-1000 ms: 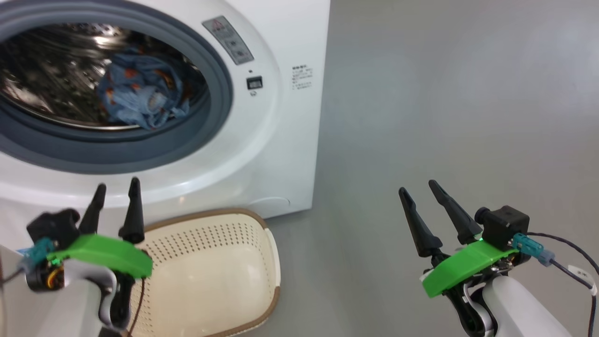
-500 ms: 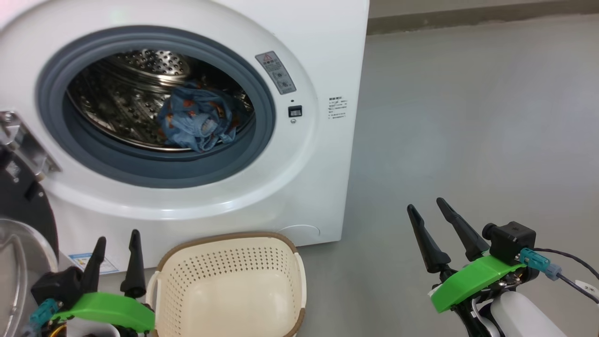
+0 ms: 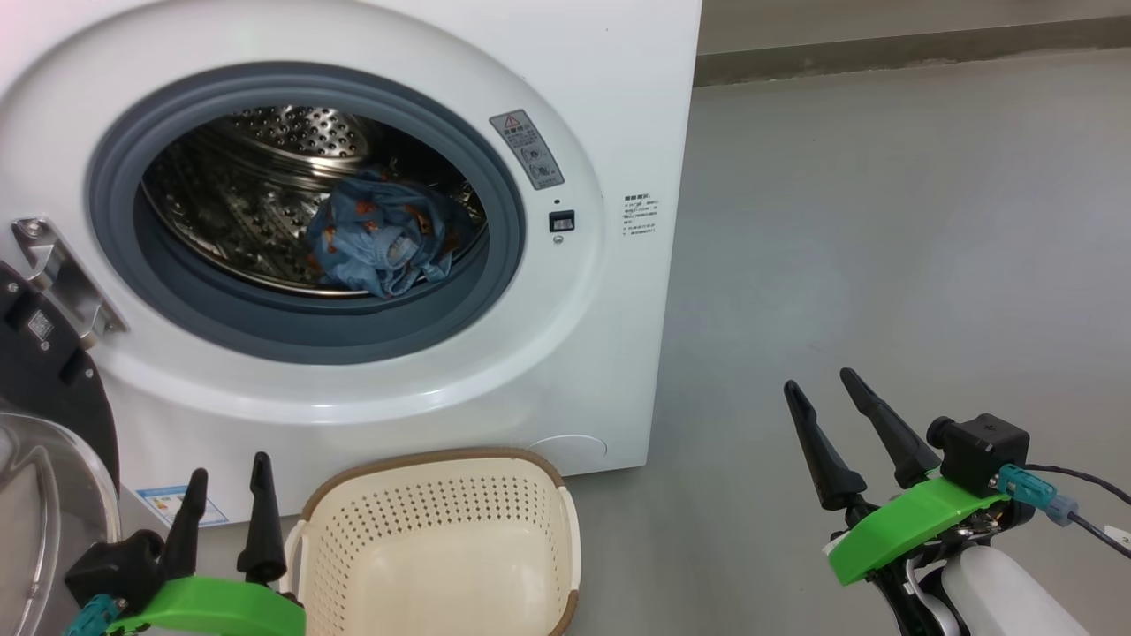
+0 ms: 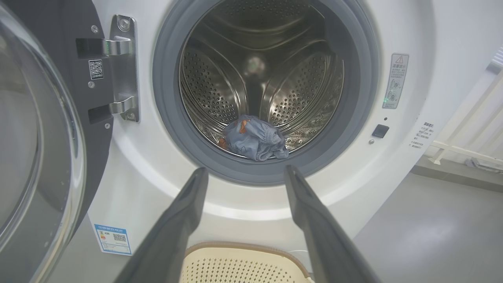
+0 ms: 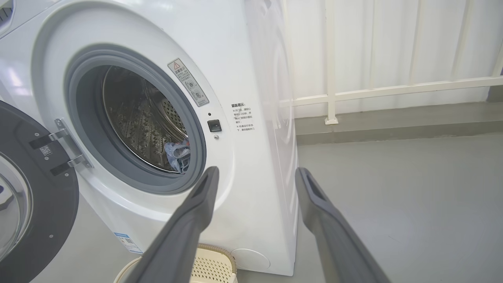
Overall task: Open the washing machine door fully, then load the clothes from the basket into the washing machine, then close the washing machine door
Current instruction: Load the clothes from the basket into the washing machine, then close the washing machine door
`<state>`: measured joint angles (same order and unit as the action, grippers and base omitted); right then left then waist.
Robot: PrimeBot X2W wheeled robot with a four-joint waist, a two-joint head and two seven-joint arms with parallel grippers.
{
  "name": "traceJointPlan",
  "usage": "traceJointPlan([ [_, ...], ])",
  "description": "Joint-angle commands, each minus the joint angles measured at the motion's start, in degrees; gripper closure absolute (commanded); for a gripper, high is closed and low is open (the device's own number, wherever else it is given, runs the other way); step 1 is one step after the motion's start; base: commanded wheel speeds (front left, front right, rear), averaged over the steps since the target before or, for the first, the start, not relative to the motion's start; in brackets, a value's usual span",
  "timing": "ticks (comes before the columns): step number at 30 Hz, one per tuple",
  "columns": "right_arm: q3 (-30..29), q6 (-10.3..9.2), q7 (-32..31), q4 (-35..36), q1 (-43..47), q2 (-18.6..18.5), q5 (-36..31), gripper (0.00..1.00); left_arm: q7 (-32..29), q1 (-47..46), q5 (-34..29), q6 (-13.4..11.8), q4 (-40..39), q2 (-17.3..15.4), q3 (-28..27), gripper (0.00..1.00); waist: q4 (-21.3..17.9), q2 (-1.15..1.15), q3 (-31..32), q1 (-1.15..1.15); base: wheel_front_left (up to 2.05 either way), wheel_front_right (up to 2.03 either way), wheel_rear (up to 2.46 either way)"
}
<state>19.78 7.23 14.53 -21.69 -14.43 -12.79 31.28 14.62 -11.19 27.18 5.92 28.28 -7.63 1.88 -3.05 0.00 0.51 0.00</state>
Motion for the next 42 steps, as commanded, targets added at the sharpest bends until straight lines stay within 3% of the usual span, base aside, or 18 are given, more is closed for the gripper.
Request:
traceJointPlan([
  [1,0.38,0.25,0.47,1.49,0.27,-0.69,-0.15,0.00,0.38,-0.25,-0.90,-0.28,-1.43,-1.06,-1.97,0.00,-0.13,0.00,0.04,0.00,0.00,0.00,0.00],
  [42,-0.46,0.25,0.47,1.47,-0.06,-0.29,-0.39,0.00,0.38,0.94,-4.53,1.52,-2.42,1.23,-4.40,0.00,-1.08,0.00,-0.66,0.00,0.00,0.00,0.00],
])
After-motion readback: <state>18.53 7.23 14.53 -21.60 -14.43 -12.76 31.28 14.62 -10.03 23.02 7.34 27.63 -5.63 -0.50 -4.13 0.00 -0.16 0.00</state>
